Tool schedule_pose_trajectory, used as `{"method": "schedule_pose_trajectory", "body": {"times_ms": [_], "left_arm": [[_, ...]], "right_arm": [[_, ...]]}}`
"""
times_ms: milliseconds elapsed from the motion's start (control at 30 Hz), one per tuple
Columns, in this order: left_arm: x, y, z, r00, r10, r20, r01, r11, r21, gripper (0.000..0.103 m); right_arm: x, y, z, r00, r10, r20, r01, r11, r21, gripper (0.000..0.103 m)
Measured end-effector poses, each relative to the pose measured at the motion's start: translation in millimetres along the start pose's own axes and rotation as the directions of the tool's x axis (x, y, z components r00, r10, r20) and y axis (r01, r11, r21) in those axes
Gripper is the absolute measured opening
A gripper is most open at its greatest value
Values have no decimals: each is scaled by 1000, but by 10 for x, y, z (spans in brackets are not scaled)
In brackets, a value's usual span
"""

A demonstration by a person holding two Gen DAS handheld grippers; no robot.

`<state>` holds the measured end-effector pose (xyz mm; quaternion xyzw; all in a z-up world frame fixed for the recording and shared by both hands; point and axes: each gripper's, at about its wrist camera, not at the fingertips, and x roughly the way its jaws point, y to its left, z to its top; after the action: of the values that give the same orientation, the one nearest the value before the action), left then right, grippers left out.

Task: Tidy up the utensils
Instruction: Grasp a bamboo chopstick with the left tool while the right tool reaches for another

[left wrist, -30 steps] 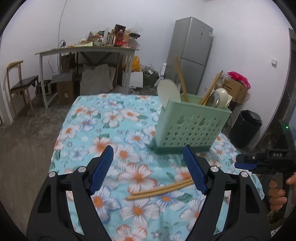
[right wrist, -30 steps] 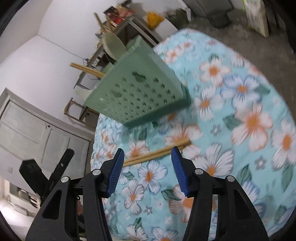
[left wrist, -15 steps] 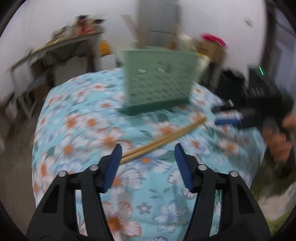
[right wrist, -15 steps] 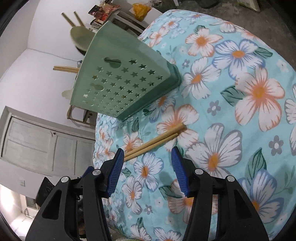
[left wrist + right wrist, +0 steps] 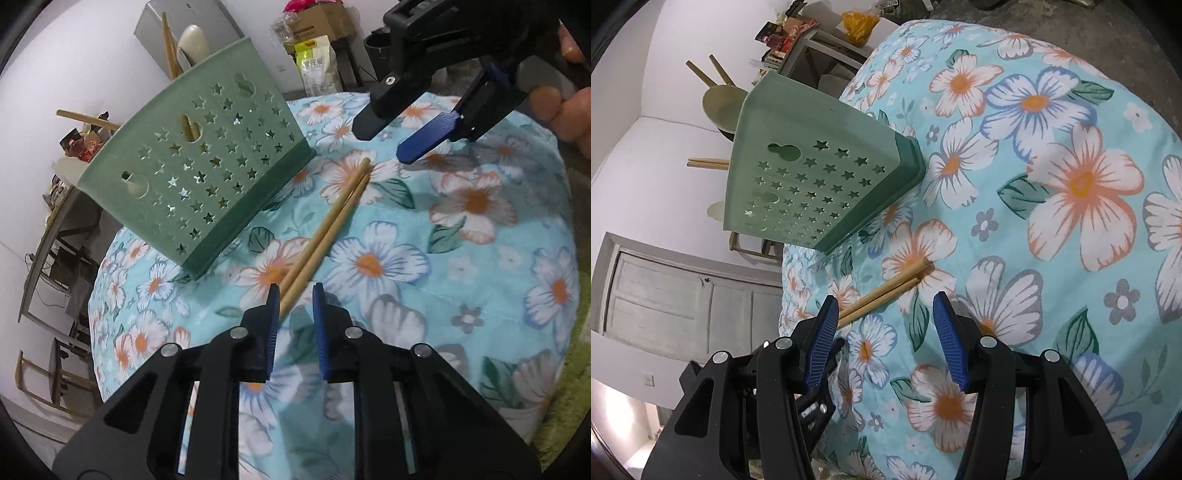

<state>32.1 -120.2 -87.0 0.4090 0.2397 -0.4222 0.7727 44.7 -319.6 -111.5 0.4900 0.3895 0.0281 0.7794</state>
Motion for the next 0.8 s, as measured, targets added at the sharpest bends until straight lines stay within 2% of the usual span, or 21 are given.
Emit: {"method": "schedule_pose_trajectory", "body": {"times_ms": [267, 333, 467, 667, 800], "left_arm": [[169, -54, 52, 1000, 18, -16, -16, 993, 117, 16], [170, -91, 66, 1000, 24, -10, -22, 990, 139, 11], [155, -141, 58, 1000, 31, 1, -30, 982, 185, 9], [72, -254, 48, 1000, 16, 19, -21, 964, 264, 7], [-57, -287, 63, 999, -32, 12, 28, 969, 245, 7]], "right_arm": [[36, -44, 7, 1000, 7, -14, -6, 1000, 10, 52], [53, -48, 3, 1000, 8, -16, -7, 1000, 12, 52], [58, -40, -2, 1000, 9, -12, -9, 1000, 11, 52], [4, -23, 1, 1000, 10, 1, -10, 1000, 5, 52], [-47, -29, -7, 1000, 9, 7, -9, 1000, 5, 52]]}}
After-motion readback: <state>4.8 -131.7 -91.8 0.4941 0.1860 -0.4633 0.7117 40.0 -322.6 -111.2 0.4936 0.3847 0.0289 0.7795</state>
